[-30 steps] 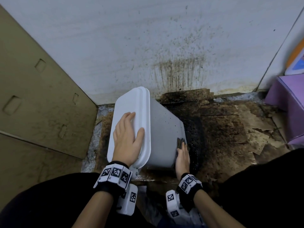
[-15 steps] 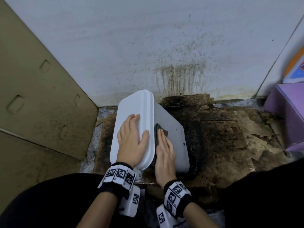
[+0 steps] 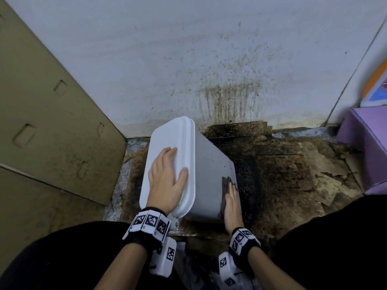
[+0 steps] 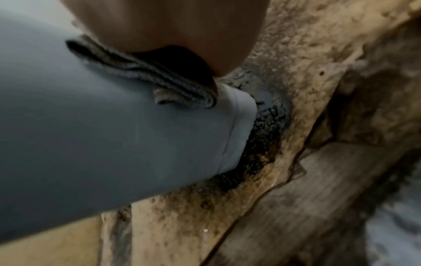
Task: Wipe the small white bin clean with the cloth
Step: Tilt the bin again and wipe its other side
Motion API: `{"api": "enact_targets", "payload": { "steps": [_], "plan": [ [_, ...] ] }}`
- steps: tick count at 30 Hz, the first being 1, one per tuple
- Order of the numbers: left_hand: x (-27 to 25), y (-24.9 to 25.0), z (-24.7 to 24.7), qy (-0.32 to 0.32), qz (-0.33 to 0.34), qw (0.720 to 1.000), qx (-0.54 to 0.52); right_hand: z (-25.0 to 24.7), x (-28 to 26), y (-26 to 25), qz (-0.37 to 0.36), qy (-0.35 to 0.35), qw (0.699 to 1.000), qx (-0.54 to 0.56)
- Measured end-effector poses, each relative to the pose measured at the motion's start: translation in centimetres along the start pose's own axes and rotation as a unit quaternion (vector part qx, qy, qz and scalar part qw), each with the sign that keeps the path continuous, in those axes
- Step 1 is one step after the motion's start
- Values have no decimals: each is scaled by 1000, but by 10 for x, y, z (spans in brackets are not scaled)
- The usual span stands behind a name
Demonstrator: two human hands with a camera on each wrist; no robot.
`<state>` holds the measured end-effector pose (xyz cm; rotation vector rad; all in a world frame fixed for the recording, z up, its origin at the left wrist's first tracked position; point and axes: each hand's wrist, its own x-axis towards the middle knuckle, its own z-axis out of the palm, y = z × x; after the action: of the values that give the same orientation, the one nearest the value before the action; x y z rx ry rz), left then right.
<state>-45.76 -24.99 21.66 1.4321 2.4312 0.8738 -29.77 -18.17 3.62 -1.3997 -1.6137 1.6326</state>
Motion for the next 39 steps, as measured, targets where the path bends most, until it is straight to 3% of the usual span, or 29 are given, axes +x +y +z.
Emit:
{"api": "enact_targets", "payload": {
  "steps": [4, 9, 16, 22, 25, 33, 39],
  "plan": [
    [3, -3, 1, 4, 0, 1000, 11, 3, -1, -16, 34, 29, 996, 81],
    [3, -4, 2, 4, 3, 1000, 16, 17, -14, -32, 25, 64, 988, 137],
    [3, -6, 3, 3, 2, 1000, 11, 51, -55, -71, -150, 67, 982, 92],
    [3, -5, 2, -13, 6, 1000, 26, 48, -57, -78, -202, 52, 977, 39],
    [3, -6, 1, -24, 15, 999, 32, 41, -48, -80, -209, 20, 977, 21],
    [1, -14, -1, -28, 17, 999, 38, 19, 8, -105, -206, -143, 966, -66],
    [2, -12, -1, -31, 20, 999, 37, 10, 51, -122, -204, -187, 956, -102]
  ]
}}
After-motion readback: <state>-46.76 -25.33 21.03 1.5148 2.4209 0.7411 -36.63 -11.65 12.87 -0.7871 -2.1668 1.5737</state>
